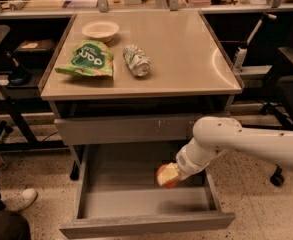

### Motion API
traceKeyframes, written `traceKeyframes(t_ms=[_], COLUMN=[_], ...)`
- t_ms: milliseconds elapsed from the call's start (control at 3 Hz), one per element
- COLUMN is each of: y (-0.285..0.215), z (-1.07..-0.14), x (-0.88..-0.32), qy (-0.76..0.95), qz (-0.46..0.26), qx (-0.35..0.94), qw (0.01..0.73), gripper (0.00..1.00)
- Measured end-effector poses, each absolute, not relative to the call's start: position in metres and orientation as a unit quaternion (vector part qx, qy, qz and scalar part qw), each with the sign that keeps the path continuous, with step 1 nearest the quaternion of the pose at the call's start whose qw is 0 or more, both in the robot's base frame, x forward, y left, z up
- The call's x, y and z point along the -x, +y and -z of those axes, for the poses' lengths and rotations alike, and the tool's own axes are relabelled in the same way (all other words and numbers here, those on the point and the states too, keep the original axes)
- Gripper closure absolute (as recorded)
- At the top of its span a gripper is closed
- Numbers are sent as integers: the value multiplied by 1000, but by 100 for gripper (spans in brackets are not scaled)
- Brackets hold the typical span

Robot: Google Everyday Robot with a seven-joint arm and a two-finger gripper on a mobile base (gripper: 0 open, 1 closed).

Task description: Place apple into middle drawer

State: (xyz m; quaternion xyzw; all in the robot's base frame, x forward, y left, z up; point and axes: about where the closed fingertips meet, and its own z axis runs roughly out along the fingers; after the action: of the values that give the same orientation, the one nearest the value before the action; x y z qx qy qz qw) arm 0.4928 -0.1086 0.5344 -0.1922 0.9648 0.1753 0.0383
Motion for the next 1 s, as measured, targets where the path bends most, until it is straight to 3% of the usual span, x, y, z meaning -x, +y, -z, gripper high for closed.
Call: traceKeyframes(t_ms=[333, 1000], y=[-109, -62], z=[-534, -460], x=[-493, -503], qy=[965, 963], qz=[-175, -232], qx=[192, 131], qw=[38, 46], gripper=[100, 100])
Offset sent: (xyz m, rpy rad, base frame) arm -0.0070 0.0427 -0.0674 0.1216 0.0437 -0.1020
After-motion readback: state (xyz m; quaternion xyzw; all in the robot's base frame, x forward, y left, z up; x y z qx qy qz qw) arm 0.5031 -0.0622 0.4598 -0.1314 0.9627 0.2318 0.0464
